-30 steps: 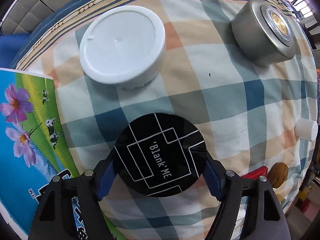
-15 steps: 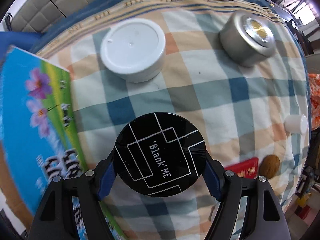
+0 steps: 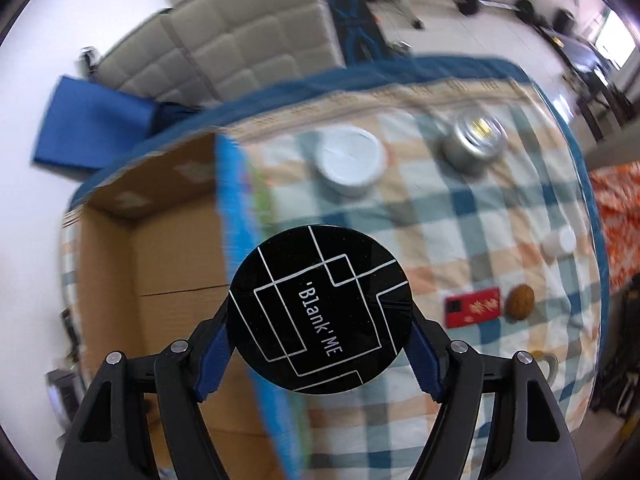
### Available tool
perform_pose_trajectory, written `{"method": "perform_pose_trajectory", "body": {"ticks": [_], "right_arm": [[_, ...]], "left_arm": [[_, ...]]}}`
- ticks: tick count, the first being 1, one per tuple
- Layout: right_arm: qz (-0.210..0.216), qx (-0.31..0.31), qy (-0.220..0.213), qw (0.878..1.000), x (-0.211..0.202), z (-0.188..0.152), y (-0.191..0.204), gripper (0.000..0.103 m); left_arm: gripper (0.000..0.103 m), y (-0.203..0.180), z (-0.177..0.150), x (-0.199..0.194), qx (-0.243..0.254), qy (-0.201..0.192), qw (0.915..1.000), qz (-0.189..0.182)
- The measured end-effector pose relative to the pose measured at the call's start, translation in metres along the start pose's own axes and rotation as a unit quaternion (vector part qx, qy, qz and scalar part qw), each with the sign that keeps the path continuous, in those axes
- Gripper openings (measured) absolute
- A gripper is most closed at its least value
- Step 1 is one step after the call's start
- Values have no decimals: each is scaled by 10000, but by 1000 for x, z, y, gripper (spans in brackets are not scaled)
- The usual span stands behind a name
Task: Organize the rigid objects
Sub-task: 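Carry the black 'Blank ME' tin into the box with the right tool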
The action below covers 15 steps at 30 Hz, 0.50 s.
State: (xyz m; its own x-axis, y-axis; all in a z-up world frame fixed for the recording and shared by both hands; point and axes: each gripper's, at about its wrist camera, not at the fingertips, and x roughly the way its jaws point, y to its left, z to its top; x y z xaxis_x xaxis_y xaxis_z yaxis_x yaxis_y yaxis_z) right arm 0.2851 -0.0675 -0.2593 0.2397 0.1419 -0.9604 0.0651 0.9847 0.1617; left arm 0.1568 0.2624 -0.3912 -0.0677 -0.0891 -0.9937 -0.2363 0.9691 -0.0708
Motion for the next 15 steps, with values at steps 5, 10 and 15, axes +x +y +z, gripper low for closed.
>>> {"method": "perform_pose_trajectory", "body": {"ticks": [5,10,15], "right_arm": [[394,-518,-91,9978,-23,0,58,78],[510,-931,19,9943,-4,7,120,78],[497,-1036,273,9930,30,13,158,78]], "left_arm": [[4,1,0,-1,24,-10,10000,-7],[4,2,3,-2,-12,-37,10000,-13],[4,3,8,-5,27,-78,10000,30]]}}
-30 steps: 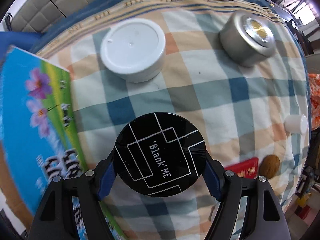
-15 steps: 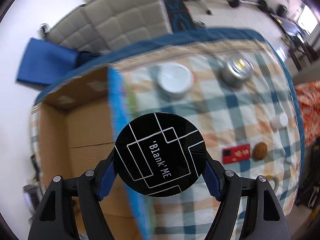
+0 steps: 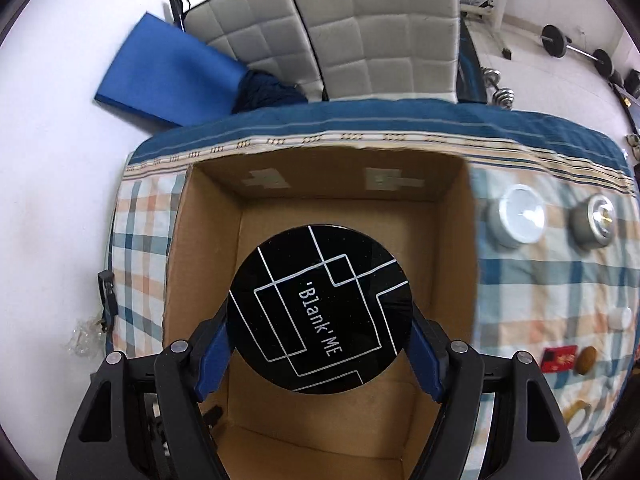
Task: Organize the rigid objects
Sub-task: 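Carry the black 'Blank ME' tin into the box with the right tool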
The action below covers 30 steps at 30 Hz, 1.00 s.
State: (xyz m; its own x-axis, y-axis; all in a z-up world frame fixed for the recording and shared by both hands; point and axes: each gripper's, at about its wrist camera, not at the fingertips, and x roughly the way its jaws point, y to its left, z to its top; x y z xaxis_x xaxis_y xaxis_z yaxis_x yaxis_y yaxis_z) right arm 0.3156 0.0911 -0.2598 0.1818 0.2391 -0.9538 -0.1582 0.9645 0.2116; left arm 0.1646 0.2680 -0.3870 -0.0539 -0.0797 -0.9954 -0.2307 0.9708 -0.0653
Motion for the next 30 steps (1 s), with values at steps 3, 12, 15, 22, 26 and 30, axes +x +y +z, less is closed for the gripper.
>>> {"method": "perform_pose_trajectory", "body": {"ticks": [3,12,15,22,26,30], "right_arm": [[-73,-10,142,9999,30,8,1,78],[-207,-89,523,9984,88,26,18,78],[-197,-86,659,9976,103,31,23,78],[-212,-101,909,9956,129,37,29,78],[-308,-34,1226,9920,144,38,27,90],[-458,-74,1146,9923,140,36,26,103]], "left_arm": [[4,-1,0,-1,9,5,10000,-6],[4,3,3,7,-11,52,10000,-47],[4,5,5,9,-19,75,10000,-63],[4,8,7,12,-5,92,9999,-87],[5,9,8,12,11,94,9999,-80],[4,9,7,14,29,85,9999,-56]]}}
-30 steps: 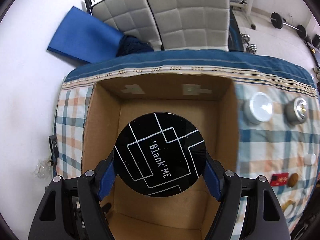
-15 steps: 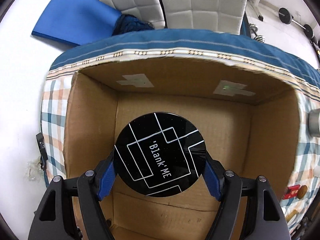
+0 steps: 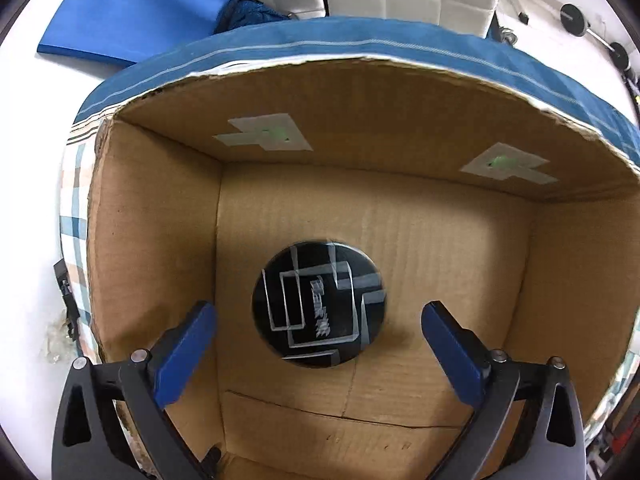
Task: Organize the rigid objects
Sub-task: 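Carry the black 'Blank ME' tin into the box with the right tool, then open the right tool to release the black tin in the box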
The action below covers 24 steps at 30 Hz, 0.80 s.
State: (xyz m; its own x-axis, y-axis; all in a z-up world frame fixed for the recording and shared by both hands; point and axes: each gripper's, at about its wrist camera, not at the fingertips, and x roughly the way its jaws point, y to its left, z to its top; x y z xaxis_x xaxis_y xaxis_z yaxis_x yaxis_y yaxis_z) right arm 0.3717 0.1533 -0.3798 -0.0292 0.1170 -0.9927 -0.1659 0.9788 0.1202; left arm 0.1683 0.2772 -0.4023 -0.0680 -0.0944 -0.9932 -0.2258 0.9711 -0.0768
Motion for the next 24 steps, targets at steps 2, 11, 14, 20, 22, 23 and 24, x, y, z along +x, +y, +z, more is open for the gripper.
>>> {"method": "perform_pose_trajectory", "body": {"ticks": [2,11,14,20,22,23,24], "right_arm": [[-31,-44,22,10000,-4,-4,0,103],[-89,20,-21,10000,-23,-19,-5,103],[-82,66,-44,9999,-38,-27,-3,103],[42,118,-173,9998,-63,-46,-8,103],[123,163,-265,9994,-73,-51,-15,103],[190,207,-372,9989,-81,-55,-19,103],[205,247,-475,9984,-87,-57,-24,103]], "left_arm": [[4,-1,0,0,8,0,10000,13],[4,-7,0,1,23,-8,10000,45],[4,-8,-1,2,24,-8,10000,43],[4,-10,-2,3,22,-20,10000,50],[4,-10,-2,2,32,-19,10000,51],[4,-11,-1,2,32,-16,10000,54],[4,-11,-2,2,22,-18,10000,52]]}}
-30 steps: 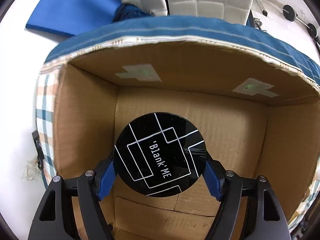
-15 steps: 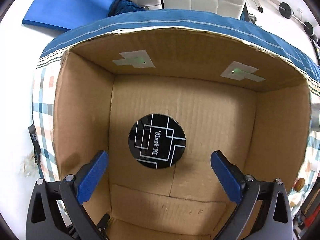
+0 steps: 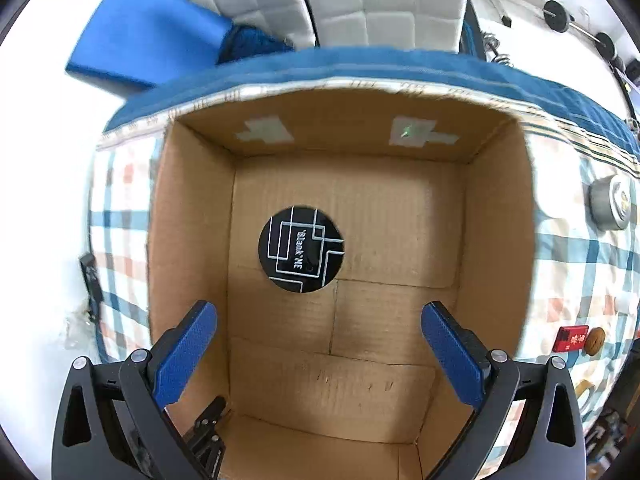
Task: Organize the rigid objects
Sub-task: 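Open the right tool to release the black tin in the box, then grasp the white round container with the right tool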
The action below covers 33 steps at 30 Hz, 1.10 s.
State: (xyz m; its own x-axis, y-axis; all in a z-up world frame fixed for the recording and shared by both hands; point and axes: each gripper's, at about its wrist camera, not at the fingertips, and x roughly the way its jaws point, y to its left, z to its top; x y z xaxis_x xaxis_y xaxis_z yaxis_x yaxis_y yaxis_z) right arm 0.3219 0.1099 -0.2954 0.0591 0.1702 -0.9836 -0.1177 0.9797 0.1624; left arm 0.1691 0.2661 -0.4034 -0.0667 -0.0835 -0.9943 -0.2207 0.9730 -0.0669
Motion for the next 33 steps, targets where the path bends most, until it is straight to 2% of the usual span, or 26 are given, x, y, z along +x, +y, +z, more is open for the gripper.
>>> {"method": "perform_pose_trajectory", "body": {"ticks": [1,5,7,11,17,21,27,33], "right_arm": [[-3,54,-135,9999,-8,-1,-5,103],[140,352,-1158,9926,-55,-3,-48,103],[-55,481,-1247,9910,-66,-1,-69,103],[-387,1198,-1125,9857,-72,10,-133,103],[-539,1702,-845,9803,-28,36,-198,103],[-560,1933,-606,9777,12,50,-218,102],[-629,2060,-450,9755,46,69,-226,98],[-779,2102,-161,9744,70,84,-232,84]], "left_arm": [[4,0,0,0,11,0,10000,5],[4,0,-1,1,-10,-5,10000,5],[4,1,-1,0,-31,-2,10000,-1],[4,3,-3,1,-70,-22,10000,24],[5,5,-6,2,-138,-45,9999,36],[5,4,-6,1,-166,-53,9998,46],[5,4,-9,0,-214,-65,9997,53],[5,5,-12,-1,-240,-70,9997,46]]}}
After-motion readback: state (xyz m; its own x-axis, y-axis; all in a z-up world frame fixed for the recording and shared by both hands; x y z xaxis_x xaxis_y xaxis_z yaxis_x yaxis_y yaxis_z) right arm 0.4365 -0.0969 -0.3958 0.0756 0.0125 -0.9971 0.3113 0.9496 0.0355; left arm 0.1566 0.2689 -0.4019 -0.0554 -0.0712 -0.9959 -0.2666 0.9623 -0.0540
